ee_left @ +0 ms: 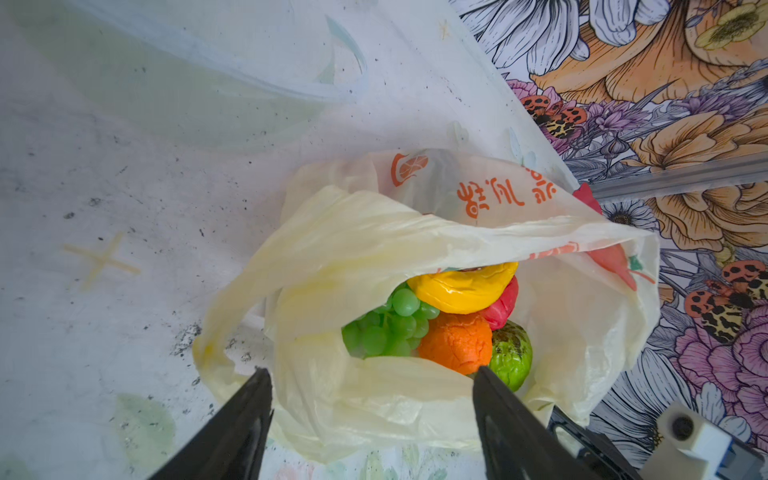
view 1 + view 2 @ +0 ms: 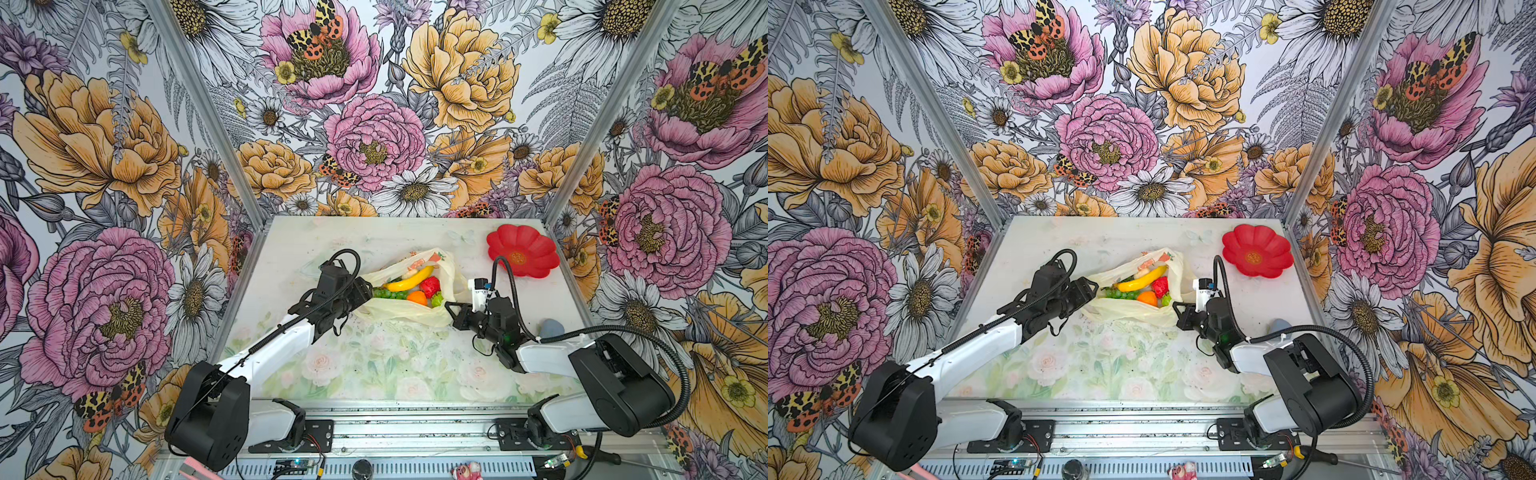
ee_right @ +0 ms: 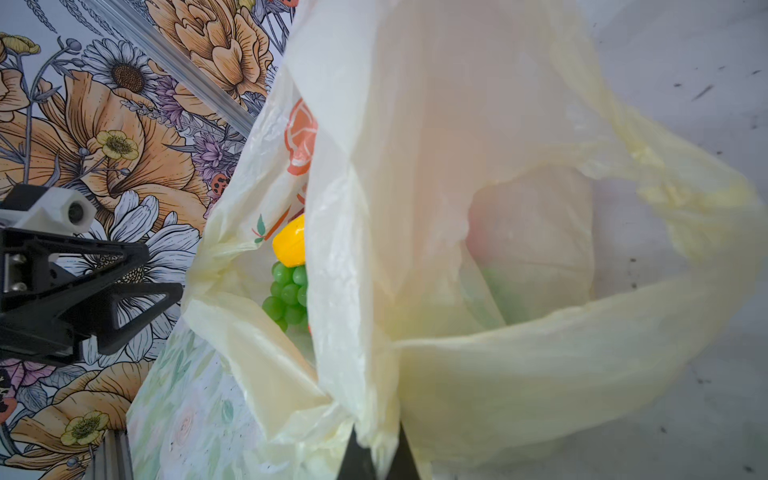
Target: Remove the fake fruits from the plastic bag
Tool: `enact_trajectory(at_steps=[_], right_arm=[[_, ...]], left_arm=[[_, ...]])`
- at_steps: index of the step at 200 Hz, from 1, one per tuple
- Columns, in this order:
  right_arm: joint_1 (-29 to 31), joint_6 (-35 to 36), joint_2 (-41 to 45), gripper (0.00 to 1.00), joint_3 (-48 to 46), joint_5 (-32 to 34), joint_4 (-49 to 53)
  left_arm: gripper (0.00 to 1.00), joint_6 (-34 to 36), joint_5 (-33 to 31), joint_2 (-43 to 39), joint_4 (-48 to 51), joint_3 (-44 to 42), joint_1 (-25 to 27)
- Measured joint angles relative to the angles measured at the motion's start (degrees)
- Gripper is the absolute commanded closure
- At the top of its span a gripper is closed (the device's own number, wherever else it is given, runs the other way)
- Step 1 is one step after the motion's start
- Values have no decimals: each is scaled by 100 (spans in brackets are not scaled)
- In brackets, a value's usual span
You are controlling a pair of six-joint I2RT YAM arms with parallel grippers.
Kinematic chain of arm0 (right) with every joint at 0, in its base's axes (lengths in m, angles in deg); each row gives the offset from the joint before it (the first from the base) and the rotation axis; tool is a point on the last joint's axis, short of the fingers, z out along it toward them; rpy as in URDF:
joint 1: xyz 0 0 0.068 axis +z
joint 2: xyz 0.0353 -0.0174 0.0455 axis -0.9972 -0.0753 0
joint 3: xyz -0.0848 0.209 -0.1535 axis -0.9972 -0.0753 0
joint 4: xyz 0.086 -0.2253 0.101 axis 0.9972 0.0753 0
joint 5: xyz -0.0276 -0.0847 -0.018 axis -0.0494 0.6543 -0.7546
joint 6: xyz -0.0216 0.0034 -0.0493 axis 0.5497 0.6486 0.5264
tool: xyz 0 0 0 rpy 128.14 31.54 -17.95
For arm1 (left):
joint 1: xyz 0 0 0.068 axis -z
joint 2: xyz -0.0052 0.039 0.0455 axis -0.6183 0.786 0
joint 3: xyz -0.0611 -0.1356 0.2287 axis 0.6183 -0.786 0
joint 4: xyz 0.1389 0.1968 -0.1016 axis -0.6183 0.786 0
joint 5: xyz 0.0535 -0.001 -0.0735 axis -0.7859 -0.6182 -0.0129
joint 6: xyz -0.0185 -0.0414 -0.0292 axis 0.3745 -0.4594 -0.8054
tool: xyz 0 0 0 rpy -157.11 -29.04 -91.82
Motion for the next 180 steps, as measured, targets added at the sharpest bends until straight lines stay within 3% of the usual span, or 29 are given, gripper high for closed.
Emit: enact_trajectory(at_steps=[24,32,53,67,83,96,122,145,164,180], right_arm=[[129,164,197,100,-24,146,94],[162,214,271,100,-46,179,133],[232,339,437,100,-85,271,273],[238,376,457,100,-92,306,315],[238,378,457,100,-151,313,313],[238,339,470,100,-251,328,306],[223,170,529,100,-590,398,229],[188,28,612,100,-791,501,286],[146,-50,758,66,-796,623,476],[125,-83,1038,48,-728,780,953]], left_arm=[[18,-44,-85,125,251,20,-74],[12,-39,-79,245,284,20,-120],[16,-44,72,579,184,20,-177],[27,-48,243,863,-2,20,-177],[51,-61,439,1233,-240,17,-177],[63,-140,627,1467,-505,-42,-223],[76,-219,844,1707,-861,-238,-365],[80,-192,944,1718,-984,-275,-367],[81,-144,957,1716,-1058,-275,-297],[82,-37,894,1714,-1056,-275,-184]])
